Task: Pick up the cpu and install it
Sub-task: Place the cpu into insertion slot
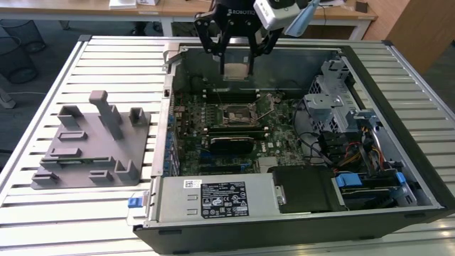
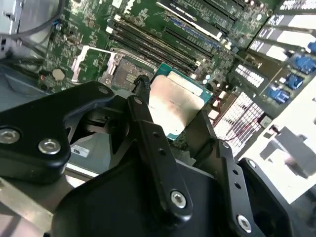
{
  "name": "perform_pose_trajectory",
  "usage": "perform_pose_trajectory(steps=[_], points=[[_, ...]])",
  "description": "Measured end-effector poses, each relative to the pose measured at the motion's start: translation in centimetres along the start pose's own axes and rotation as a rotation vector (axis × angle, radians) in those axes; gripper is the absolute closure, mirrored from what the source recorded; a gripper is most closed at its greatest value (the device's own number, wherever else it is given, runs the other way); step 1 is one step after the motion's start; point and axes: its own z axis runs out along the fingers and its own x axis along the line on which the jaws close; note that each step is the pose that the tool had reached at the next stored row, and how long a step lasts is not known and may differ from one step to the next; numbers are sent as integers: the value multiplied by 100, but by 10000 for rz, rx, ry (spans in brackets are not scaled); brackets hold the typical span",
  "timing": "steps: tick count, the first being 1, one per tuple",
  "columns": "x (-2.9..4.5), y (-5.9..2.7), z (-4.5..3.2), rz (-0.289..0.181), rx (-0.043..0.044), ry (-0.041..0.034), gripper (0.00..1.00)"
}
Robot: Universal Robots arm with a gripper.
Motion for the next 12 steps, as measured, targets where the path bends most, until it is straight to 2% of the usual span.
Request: perform_pose_trajectory(steps=[12], points=[[0,2,22,2033,26,73,46]])
